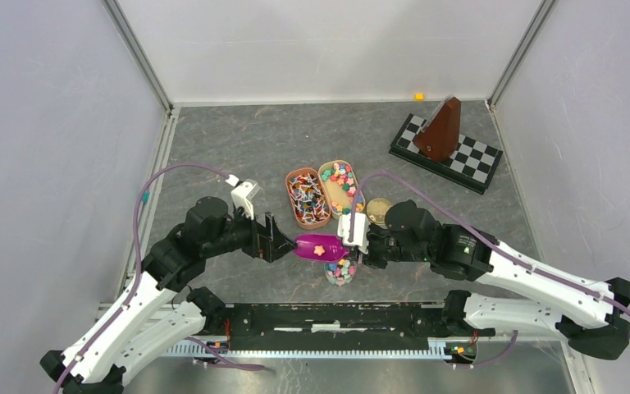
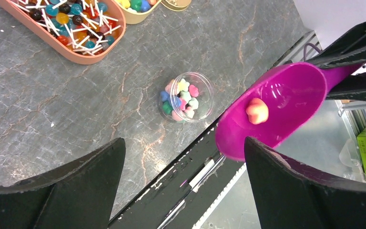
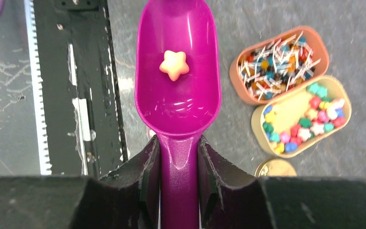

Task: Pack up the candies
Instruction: Place the fake candies in the packing bottle.

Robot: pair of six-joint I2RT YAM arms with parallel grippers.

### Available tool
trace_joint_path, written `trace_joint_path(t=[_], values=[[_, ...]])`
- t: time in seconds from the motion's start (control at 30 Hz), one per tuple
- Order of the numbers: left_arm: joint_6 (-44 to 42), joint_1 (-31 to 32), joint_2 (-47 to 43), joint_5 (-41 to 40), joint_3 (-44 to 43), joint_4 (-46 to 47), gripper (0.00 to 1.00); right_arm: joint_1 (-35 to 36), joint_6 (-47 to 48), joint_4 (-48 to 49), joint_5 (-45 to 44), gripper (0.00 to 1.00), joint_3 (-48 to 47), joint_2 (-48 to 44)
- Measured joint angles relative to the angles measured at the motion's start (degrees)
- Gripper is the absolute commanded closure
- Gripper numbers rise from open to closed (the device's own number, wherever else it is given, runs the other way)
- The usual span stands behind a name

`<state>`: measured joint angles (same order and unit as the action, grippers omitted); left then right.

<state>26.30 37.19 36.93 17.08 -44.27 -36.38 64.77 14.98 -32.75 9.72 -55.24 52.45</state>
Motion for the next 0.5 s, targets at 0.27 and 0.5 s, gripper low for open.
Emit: trace_joint_path(t=[0.27, 0.5], values=[[0.0, 0.0, -3.6, -2.1, 0.0, -0.4, 0.00, 0.0, -5.9, -11.9, -4.9, 1.00, -1.3, 2.0], [0.0, 0.0, -4.9, -3.2, 0.7, -0.4, 0.00, 0.3, -11.5, -22.3, -7.9, 1.00, -4.5, 6.8]])
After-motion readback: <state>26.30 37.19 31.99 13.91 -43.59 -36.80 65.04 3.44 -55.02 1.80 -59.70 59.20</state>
